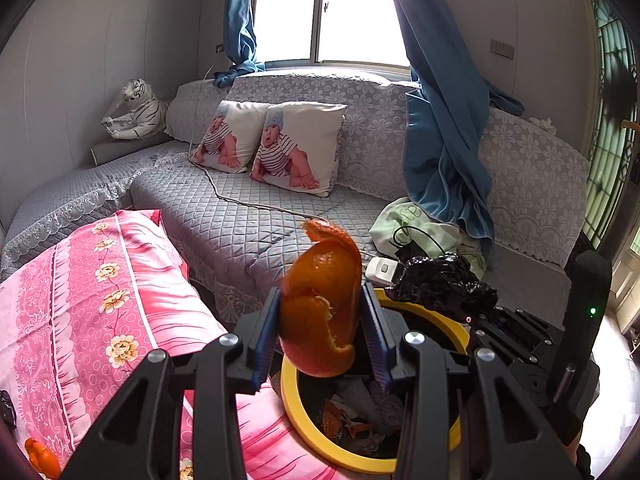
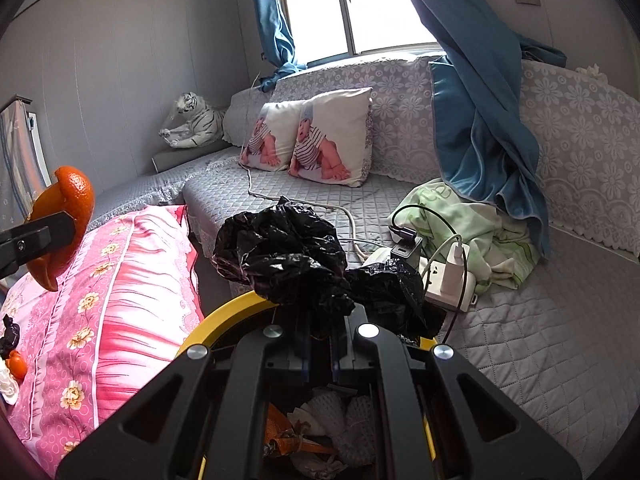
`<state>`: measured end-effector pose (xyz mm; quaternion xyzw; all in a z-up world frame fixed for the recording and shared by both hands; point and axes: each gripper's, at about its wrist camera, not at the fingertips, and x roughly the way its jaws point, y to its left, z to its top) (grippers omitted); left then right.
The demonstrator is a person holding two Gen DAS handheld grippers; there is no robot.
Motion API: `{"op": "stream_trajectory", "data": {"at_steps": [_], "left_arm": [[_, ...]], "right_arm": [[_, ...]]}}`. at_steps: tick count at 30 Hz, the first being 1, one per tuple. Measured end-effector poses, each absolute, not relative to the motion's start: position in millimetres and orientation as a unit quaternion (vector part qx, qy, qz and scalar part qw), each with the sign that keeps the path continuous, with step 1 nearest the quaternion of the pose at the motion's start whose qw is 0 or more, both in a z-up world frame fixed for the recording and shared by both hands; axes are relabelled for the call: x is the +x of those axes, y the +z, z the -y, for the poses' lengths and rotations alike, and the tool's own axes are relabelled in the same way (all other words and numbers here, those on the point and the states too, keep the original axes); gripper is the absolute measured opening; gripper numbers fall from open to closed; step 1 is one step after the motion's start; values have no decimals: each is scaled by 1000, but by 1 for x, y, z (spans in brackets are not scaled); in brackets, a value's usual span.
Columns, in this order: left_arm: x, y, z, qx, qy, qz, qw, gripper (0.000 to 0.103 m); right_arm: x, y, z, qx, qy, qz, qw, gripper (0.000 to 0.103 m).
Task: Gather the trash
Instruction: 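Carry the orange peel and black bag in both tools over the yellow bin, then open both tools to drop the peel and black bag into the bin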
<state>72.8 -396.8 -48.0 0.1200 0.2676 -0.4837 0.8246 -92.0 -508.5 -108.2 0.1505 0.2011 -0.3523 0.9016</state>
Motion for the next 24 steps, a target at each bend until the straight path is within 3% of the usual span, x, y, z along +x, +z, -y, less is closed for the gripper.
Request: {"op": "stream_trajectory", "data": {"at_steps": [24], "left_arm": [[91, -112, 443, 144, -496, -357, 778, 38]], "right_arm": [[-95, -140, 523, 180, -360, -260, 878, 8]]}}
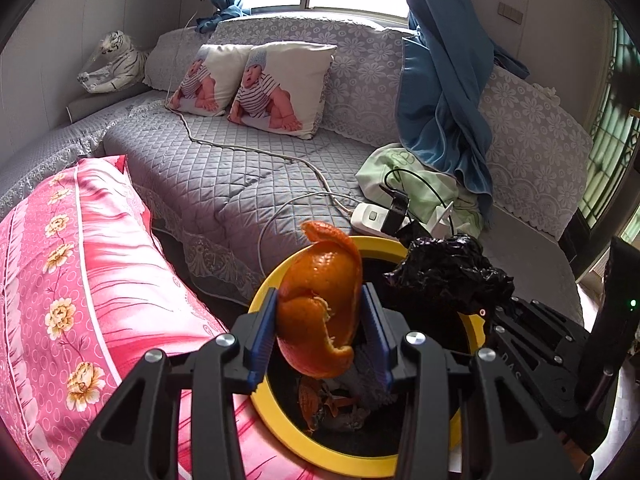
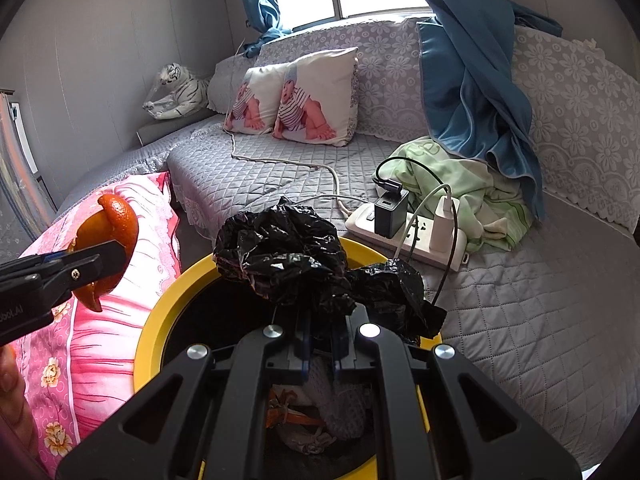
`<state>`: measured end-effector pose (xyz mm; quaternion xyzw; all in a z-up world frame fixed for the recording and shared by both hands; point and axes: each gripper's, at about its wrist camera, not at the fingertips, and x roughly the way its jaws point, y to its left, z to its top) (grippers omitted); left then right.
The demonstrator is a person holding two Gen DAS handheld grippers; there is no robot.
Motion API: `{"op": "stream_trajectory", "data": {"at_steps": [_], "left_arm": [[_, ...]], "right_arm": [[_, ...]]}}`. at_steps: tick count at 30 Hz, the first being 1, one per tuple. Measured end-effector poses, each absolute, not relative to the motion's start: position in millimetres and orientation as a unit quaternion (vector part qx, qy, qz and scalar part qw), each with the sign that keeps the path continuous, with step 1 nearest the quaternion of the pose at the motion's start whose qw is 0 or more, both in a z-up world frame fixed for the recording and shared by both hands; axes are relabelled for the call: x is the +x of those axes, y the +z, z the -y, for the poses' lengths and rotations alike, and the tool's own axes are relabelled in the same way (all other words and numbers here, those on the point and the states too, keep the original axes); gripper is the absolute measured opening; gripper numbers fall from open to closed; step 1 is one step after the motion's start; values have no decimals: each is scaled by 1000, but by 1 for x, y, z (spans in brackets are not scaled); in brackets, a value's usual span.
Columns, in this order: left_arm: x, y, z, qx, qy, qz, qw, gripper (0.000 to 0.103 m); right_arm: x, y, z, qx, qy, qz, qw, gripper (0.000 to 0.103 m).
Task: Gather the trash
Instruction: 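Open both tools to drop the peel and black bag into the bin, then move both open tools back toward the remaining trash on the bed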
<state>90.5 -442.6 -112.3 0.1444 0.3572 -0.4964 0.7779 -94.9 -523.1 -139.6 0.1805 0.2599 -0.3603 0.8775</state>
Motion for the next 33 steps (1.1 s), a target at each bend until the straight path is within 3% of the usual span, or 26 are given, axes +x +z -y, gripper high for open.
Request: {"op": "stream_trajectory", "data": {"at_steps": [6, 8, 10, 12, 23, 33], "left_arm": [[99, -119, 445, 132, -498, -377, 770, 40], [102, -119, 443, 123, -500, -380, 768, 48], [103, -117, 442, 115, -501, -380, 769, 56], [105, -114, 440, 108, -497, -376, 774, 63], [127, -86, 393, 45, -478, -362, 799, 65], [146, -55, 291, 13, -423, -311, 851, 69]], "right_arm": [[-96, -142, 527, 189, -362, -264, 874, 8], [-95, -143, 529, 189, -363, -268, 872, 10], [-95, -145, 530, 193, -362, -272, 870, 21], [-96, -145, 533, 204, -358, -267, 871, 42], [-106, -131, 532, 201, -378, -248, 869, 42], [-88, -99, 496, 174, -322, -218, 905, 43]]}}
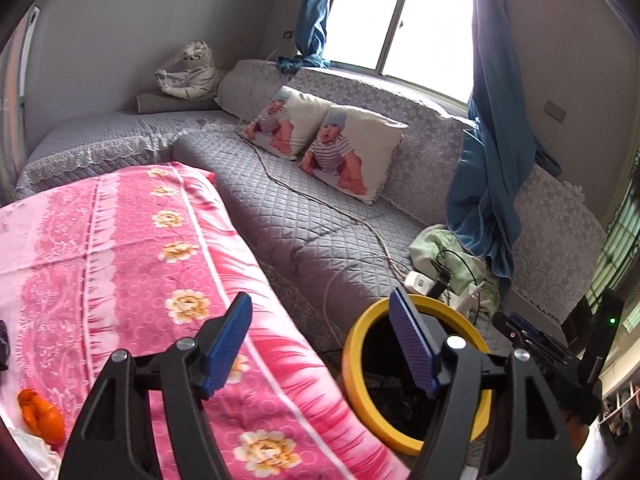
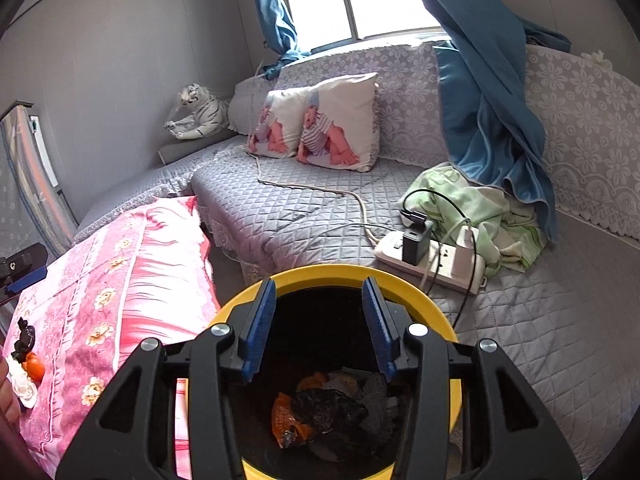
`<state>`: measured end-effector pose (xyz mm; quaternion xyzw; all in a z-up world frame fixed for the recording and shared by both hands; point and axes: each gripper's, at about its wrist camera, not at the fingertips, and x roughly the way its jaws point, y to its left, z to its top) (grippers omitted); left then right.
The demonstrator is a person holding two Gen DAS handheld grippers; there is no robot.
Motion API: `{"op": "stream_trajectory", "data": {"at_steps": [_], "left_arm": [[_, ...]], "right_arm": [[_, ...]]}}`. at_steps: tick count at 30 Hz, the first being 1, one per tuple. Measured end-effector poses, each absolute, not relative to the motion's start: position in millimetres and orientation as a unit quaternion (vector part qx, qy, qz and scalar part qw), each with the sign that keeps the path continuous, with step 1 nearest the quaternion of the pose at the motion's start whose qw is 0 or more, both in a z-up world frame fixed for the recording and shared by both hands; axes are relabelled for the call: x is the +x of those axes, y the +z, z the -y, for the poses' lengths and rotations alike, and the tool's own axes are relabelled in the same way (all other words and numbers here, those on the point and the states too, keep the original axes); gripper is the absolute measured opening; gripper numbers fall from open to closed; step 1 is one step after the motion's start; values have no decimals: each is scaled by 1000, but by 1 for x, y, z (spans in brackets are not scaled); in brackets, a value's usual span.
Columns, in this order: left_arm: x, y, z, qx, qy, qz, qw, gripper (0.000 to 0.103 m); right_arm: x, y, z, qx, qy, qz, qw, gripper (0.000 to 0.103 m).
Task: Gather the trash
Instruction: 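Move both open tools back toward the remaining trash on the bed, then lower both open tools over the blue glove and white tissue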
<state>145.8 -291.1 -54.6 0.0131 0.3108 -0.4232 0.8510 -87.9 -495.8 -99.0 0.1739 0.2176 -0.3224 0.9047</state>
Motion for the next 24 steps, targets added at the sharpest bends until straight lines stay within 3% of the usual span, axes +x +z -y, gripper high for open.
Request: {"op": "stream_trajectory", "data": {"at_steps": [6, 11, 17, 24], "left_arm": [[148, -39, 212, 25, -374, -267, 888, 70], [152, -31, 137, 18, -322, -249, 913, 78], [162, -34, 55, -5, -243, -251, 937, 85], [164, -55, -13, -23, -171, -265, 949, 86]], "right_arm": [[-53, -83, 456, 148, -247, -208, 935, 45], [-20, -75, 420, 132, -177, -213, 952, 50], [11, -69, 373, 102, -109, -219, 964, 54], [42, -70, 313, 70, -29, -240, 968, 54]]}}
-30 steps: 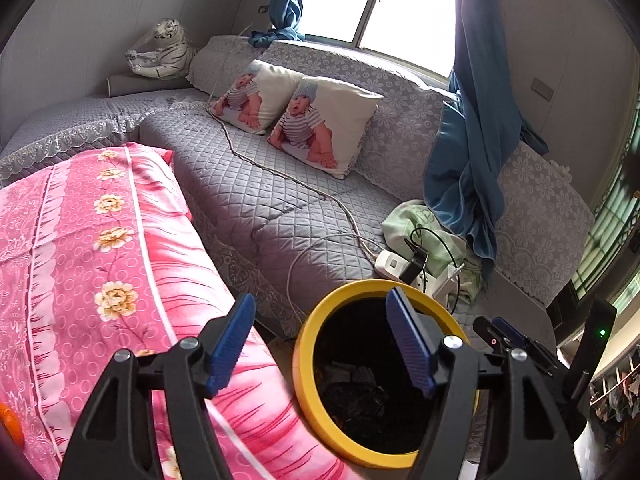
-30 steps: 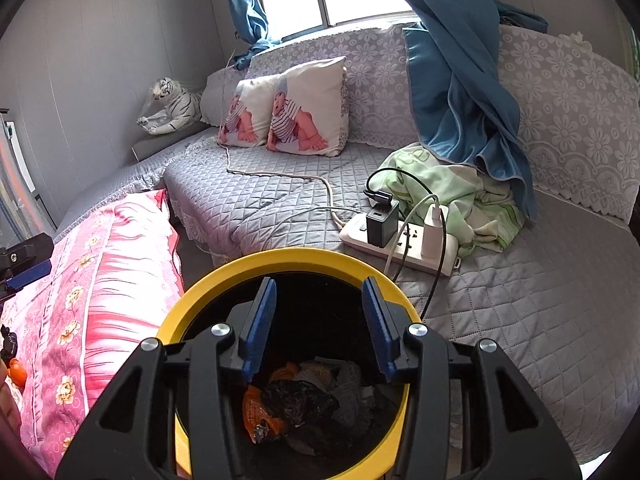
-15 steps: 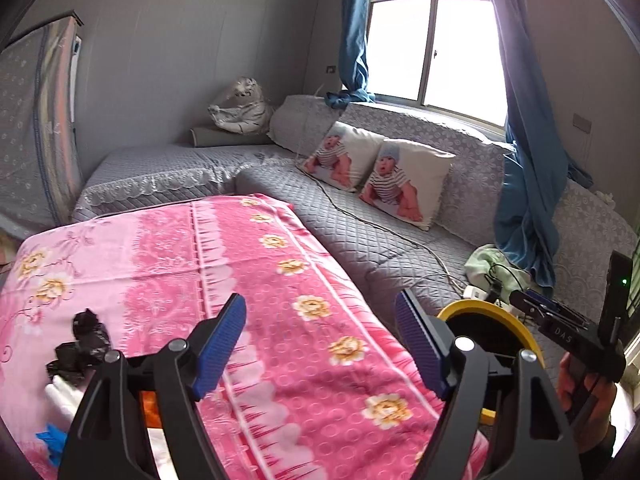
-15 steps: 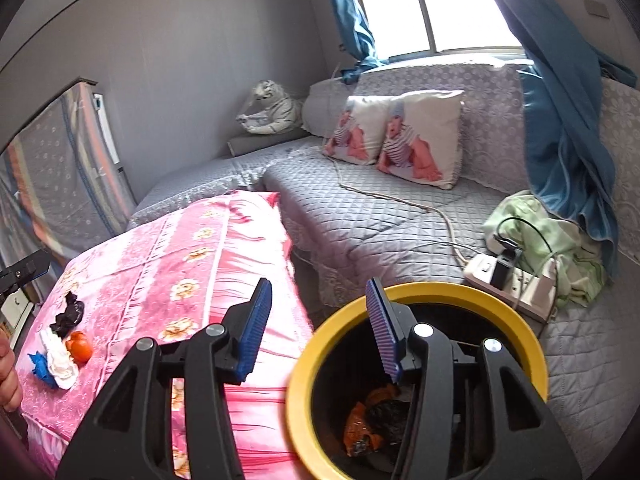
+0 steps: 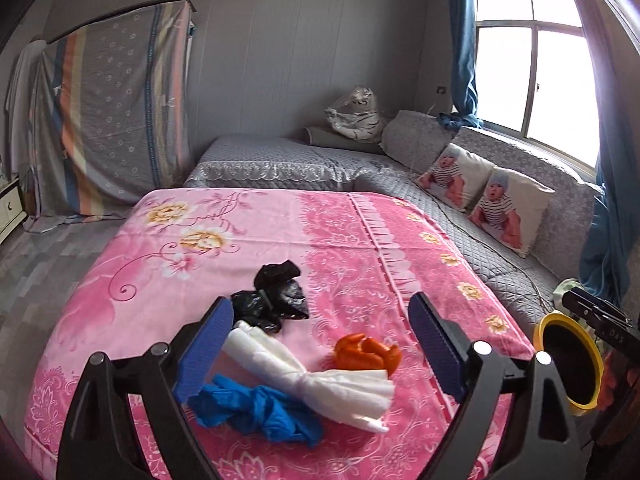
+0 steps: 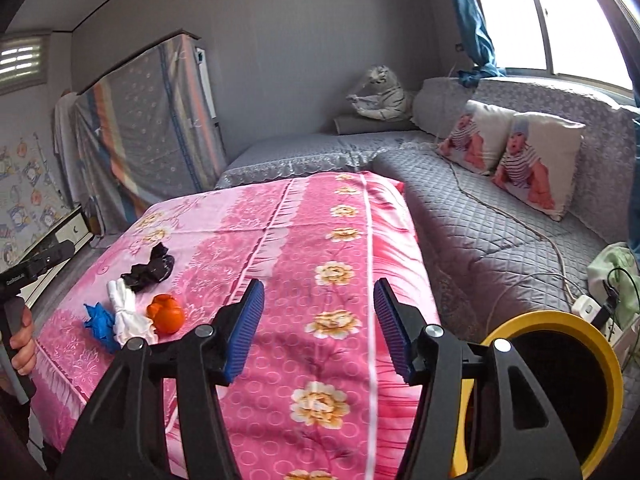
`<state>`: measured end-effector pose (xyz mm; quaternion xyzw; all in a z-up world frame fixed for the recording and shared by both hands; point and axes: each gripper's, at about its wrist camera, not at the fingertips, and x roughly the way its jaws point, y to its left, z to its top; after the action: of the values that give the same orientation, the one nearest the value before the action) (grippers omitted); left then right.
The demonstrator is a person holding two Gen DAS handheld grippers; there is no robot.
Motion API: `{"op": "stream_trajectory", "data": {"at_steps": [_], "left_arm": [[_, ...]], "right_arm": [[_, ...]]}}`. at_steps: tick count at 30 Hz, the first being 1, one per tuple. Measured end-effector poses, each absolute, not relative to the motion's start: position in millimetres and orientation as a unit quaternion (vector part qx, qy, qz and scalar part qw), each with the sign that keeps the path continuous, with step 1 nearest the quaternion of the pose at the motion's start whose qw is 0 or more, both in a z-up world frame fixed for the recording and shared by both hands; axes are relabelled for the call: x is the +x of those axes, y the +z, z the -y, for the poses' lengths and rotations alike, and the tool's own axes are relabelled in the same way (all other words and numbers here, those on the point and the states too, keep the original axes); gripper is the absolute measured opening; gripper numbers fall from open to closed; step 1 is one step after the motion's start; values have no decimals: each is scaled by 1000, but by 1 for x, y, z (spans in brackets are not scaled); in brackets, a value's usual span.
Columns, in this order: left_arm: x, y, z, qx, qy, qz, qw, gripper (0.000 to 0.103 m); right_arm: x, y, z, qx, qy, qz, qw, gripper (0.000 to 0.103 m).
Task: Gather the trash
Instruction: 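Lower both open tools over the blue glove and white tissue, then grasp the blue glove with the left tool while the right tool grasps the white tissue bundle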
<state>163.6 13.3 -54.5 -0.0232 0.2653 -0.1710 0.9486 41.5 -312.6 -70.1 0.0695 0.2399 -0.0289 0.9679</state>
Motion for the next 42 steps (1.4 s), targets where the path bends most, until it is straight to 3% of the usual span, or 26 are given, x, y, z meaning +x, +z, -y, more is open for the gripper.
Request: {"op": "stream_trajectory", "data": {"at_steps": [9, 21, 42], "left_arm": [[164, -93, -69, -60, -122, -312, 940, 86], [166, -133, -81, -61, -114, -370, 920, 86], [193, -156, -72, -52, -121, -424, 896, 85]], "right_arm": [[70, -85, 242, 35, 65, -276, 958, 54], [98, -114, 156, -45, 232, -327, 915, 54], [148, -149, 101, -176, 280, -384, 862, 53]]}}
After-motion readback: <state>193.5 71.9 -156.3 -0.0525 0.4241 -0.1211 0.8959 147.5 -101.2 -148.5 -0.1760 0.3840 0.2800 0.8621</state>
